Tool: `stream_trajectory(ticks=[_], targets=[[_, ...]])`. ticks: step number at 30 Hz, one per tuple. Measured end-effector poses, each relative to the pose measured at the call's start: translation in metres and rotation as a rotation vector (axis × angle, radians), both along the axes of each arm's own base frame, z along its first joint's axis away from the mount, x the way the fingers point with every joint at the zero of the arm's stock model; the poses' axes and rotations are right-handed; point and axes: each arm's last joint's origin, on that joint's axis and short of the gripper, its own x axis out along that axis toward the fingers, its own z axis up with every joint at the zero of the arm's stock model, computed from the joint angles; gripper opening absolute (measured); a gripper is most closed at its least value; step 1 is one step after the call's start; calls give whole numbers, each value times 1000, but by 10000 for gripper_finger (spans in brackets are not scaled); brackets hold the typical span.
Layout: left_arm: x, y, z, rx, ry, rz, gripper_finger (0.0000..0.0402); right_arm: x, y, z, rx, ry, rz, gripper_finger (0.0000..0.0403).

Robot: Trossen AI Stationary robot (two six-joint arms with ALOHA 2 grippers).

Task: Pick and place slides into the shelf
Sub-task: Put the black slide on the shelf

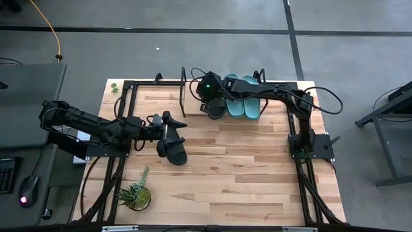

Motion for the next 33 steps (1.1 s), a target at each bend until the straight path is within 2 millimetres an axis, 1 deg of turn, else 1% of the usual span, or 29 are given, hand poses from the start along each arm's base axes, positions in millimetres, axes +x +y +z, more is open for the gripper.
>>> stream_trajectory(ticks=[3, 9, 12, 17, 24, 30, 33], targets=[[-3, 0, 1, 2, 8, 0, 328, 0, 10, 8, 39, -33, 31, 140], [-16, 0, 6, -1, 37, 0, 328, 6, 39, 10, 97, -35, 125, 140], [-23, 0, 9, -9, 47, 0, 328, 10, 59, 9, 107, -20, 166, 140], [-33, 1, 11, -15, 71, 0, 328, 17, 100, 9, 110, -17, 259, 140], [-36, 1, 9, -15, 102, 0, 328, 22, 153, 8, 136, -20, 358, 140], [-36, 1, 10, -20, 98, -5, 328, 23, 187, 2, 205, -12, 536, 140], [-36, 0, 9, -22, 104, -26, 328, 22, 199, -1, 217, 2, 572, 140]])
